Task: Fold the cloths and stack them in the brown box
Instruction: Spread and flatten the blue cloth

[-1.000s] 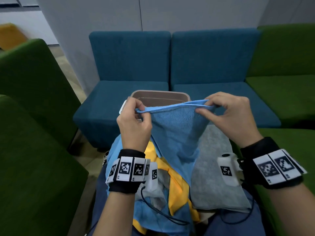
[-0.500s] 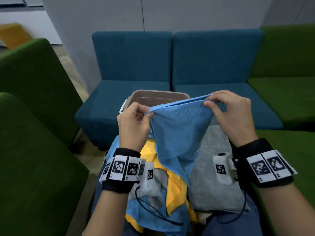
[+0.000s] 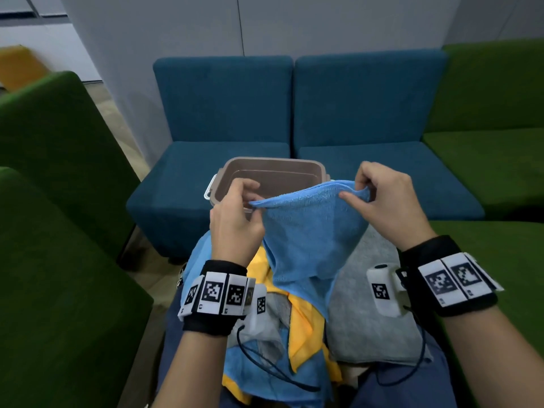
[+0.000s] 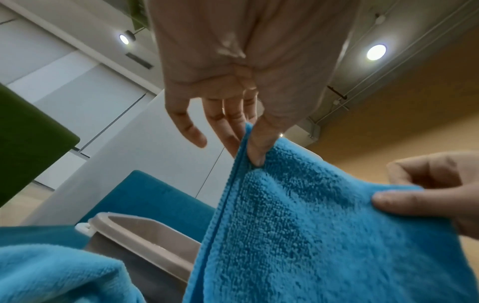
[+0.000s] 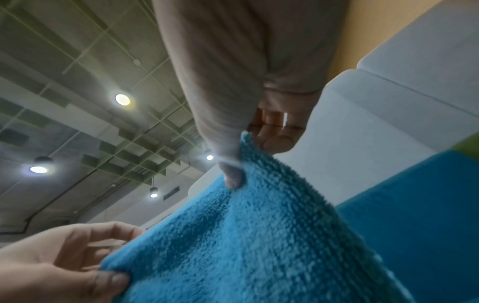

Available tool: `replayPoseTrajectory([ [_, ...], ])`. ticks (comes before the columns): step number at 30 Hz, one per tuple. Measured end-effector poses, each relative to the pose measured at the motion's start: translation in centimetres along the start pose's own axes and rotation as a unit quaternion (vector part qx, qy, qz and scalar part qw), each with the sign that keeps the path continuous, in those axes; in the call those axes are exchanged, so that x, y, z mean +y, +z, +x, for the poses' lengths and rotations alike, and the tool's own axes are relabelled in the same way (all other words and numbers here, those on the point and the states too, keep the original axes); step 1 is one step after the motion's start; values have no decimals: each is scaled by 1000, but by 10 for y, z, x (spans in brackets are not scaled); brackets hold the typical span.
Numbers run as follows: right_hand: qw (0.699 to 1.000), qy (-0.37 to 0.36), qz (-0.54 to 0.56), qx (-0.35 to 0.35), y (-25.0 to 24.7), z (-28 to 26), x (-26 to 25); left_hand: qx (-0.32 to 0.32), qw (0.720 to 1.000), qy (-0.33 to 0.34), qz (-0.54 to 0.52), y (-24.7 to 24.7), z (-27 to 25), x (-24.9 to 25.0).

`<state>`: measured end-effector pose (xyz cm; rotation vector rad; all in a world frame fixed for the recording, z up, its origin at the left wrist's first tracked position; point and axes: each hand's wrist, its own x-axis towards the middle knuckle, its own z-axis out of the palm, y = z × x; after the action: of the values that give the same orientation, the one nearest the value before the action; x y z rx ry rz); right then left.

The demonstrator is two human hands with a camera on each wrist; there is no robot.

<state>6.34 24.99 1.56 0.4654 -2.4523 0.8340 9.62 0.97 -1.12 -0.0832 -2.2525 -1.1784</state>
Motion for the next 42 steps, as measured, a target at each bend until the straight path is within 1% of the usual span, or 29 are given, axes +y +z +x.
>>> replayPoseTrajectory([
  [2,1000,22,6,-9,2,0,3,5,1000,3,-2,0,1,-1],
  [5,998,52,26,11,0,1,2,21,1000,7,-20,0,1,1],
  [7,998,52,28,23,-1,1,0,25,999,9,-29,2,1,2],
  [9,998,38,35,23,0,-1,-3,24,999,-6,-44,6,0,2],
  [12,997,29,68,21,4,-5,-6,24,995,-56,-77,13,-5,3],
  [15,996,20,69,43,6,-5,-7,27,990,-80,-116,14,-5,7],
  [18,990,32,108,82,-3,3,-14,48,975,-59,-210,8,8,21],
  [20,983,26,130,125,-14,11,-22,67,967,-20,-246,2,21,38],
  [23,970,5,135,202,-27,22,-30,90,969,51,-226,-3,38,56],
  [25,965,14,139,223,-30,25,-30,101,969,55,-217,0,41,60],
  [28,962,41,166,212,-30,22,-27,103,969,20,-224,10,33,56],
  [31,968,26,152,196,-37,17,-23,85,972,-12,-219,15,22,48],
  [34,984,-6,131,122,-37,10,-15,42,963,-40,-262,14,15,42],
  [35,987,-6,124,104,-36,7,-12,32,963,-41,-263,12,14,41],
  [36,987,-1,123,102,-35,4,-12,26,965,-36,-258,11,12,40],
  [39,973,37,197,114,-29,-5,-17,42,970,5,-238,11,-1,36],
  [40,971,47,210,102,-25,-9,-19,55,971,10,-232,13,-8,35],
  [42,979,51,190,51,-14,-17,-18,76,974,-20,-214,22,-22,32],
])
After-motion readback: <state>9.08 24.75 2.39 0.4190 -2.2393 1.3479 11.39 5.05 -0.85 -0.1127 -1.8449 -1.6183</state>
